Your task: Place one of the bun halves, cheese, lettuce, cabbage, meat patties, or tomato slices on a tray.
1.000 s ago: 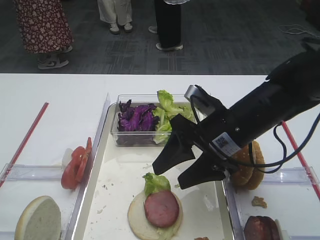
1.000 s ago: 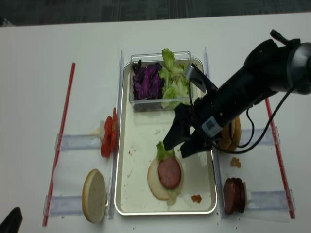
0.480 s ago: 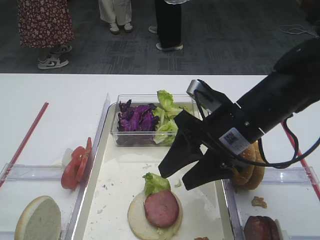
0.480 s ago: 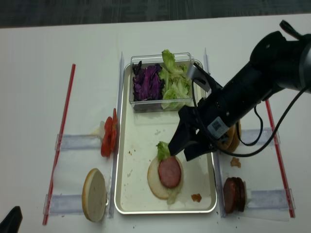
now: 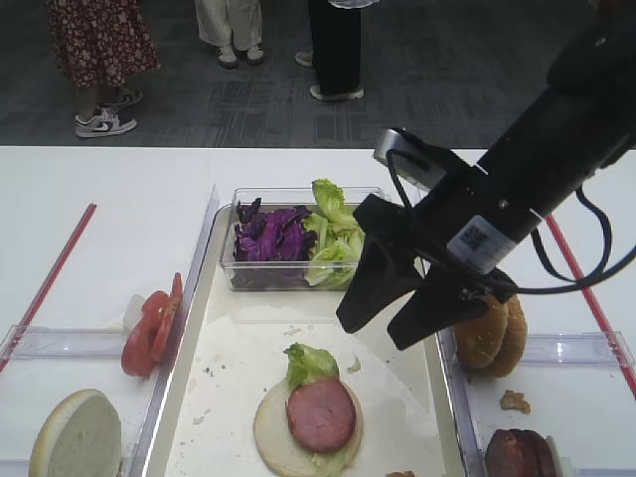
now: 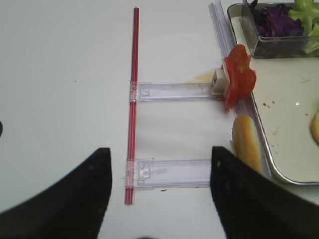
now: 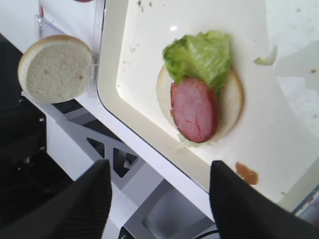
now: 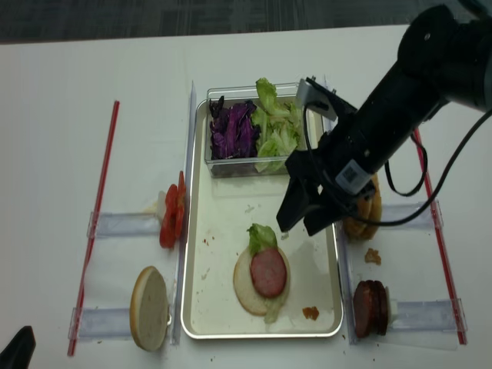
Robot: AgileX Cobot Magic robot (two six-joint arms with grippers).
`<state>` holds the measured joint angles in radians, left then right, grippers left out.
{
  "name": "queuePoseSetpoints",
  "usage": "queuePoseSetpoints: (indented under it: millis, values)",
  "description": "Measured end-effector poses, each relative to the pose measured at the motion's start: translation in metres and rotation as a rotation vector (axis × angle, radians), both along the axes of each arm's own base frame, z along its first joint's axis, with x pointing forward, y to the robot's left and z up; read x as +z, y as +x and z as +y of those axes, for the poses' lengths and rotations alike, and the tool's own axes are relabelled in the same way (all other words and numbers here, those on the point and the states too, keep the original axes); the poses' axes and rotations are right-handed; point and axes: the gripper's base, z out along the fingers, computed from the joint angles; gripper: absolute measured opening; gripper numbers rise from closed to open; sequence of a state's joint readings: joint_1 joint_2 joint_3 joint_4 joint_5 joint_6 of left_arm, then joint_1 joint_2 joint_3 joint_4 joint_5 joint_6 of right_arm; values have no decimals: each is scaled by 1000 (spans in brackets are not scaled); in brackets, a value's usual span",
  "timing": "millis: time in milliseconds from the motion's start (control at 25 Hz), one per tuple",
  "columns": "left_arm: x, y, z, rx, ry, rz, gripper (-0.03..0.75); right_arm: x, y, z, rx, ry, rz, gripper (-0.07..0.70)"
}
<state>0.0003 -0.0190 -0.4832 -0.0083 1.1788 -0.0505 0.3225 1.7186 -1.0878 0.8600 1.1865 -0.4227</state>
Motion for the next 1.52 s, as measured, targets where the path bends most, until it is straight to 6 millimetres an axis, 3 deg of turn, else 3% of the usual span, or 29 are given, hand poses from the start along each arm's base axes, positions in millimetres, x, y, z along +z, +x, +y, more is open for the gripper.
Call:
queuePoseSetpoints:
  millis: [320, 1120, 1520]
  values:
    - [0, 0, 0, 0, 0, 0, 412, 27, 18, -4, -25, -107, -85, 451]
    - [0, 0, 0, 0, 0, 0, 412, 15, 22, -36, -34, -503, -120, 402]
    - [0, 0, 0, 0, 0, 0, 412, 13, 25, -43, -40, -577, -139, 401]
